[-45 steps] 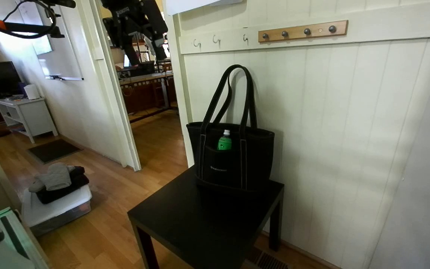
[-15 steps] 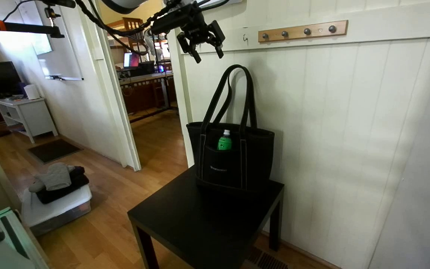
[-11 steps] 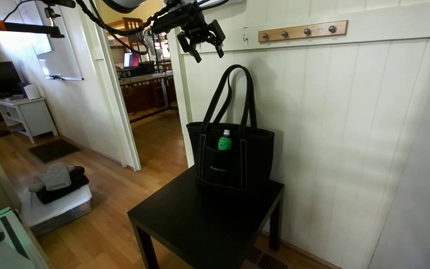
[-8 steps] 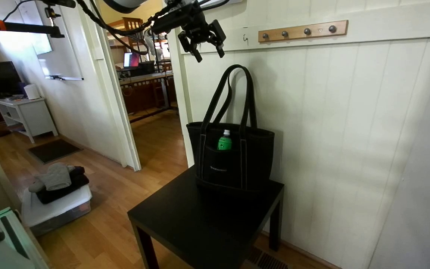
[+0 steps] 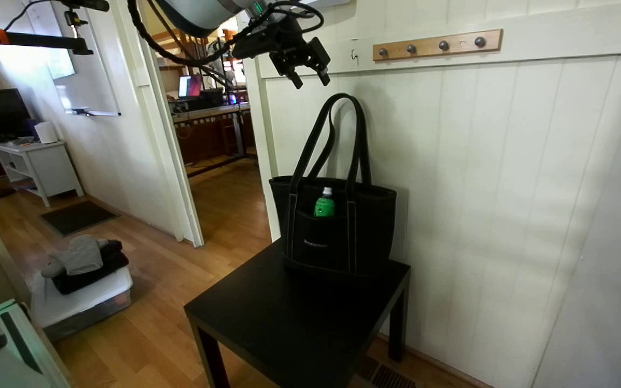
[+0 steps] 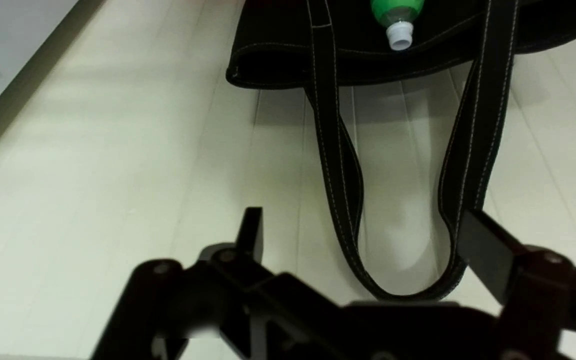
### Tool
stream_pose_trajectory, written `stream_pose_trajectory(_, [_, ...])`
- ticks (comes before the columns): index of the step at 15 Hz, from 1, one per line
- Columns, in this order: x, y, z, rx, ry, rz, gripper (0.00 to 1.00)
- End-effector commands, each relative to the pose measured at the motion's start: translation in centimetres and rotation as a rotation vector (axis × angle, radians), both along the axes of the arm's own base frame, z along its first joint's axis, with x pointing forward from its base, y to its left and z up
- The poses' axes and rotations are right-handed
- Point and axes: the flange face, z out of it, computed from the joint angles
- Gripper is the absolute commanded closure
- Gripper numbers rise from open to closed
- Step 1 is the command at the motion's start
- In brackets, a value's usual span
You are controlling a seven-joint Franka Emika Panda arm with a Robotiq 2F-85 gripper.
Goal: Take the green bottle out of the black bag.
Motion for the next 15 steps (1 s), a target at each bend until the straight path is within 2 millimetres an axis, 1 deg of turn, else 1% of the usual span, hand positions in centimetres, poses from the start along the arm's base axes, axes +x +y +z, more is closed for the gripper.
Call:
stream_pose_trajectory(1, [3.6, 1.2, -1.7, 0.021, -0.035, -0.038, 0.0])
stream_pose_trajectory(4, [5.9, 2.3, -2.5, 0.032, -0.047, -0.059, 0.0])
stream_pose_trajectory(7, [7.8, 3.7, -3.0, 0.048, -0.062, -0.066, 0.0])
stream_pose_trajectory(11, [9.9, 5.2, -3.9, 0.07, -0.078, -0.082, 0.0])
stream_pose_trajectory(15, [11.8, 6.0, -4.8, 0.075, -0.111, -0.097, 0.0])
